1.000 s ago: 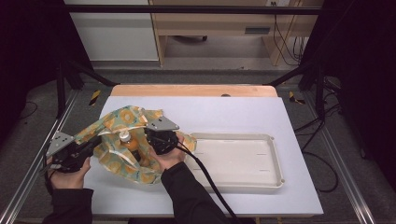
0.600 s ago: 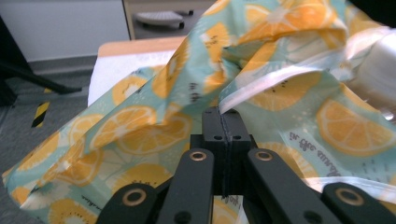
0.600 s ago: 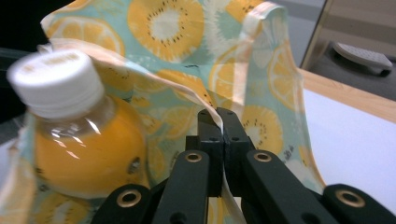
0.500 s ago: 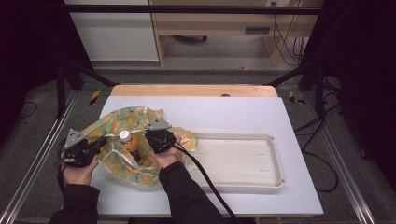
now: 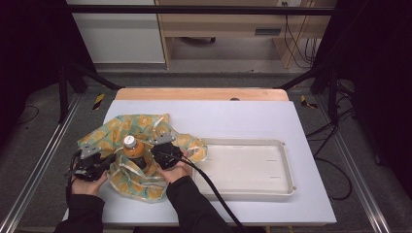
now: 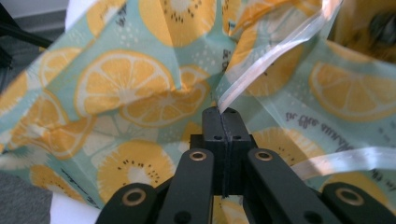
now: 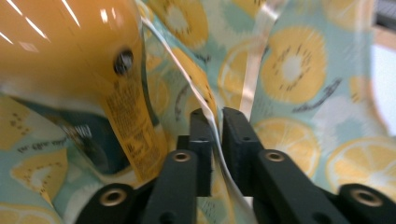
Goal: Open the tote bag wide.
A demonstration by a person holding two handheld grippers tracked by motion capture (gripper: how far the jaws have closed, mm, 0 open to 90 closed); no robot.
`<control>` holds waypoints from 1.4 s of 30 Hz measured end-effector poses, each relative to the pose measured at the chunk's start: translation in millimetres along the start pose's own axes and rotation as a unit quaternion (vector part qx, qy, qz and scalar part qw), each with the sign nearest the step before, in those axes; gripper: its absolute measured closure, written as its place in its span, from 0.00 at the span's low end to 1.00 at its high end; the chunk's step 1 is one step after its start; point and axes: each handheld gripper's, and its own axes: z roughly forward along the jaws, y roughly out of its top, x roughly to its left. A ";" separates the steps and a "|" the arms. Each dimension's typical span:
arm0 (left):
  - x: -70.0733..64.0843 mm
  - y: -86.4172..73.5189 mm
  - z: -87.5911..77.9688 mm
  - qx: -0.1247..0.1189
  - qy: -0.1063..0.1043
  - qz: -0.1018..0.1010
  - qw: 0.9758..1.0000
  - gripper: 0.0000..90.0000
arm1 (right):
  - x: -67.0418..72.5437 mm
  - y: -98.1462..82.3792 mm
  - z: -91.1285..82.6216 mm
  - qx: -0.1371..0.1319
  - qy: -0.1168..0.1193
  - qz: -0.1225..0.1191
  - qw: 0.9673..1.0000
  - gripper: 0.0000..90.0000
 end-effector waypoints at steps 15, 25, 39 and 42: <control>0.0 -2.4 -7.8 -0.016 -0.017 -0.008 1.000 1.00 | 2.0 1.4 -62.6 -0.091 0.065 -0.014 0.994 0.55; 2.1 -7.7 -17.7 -0.026 -0.024 -0.013 0.999 1.00 | 35.4 -33.7 -49.9 -0.046 0.121 -0.021 0.991 0.64; 3.4 -13.4 -19.5 -0.014 -0.023 -0.015 1.000 1.00 | 40.1 -34.2 -65.9 -0.087 0.149 0.006 0.985 0.67; 3.8 -14.4 -22.0 -0.015 -0.023 -0.014 1.000 1.00 | 43.6 -30.5 -69.7 -0.090 0.154 0.003 0.984 0.63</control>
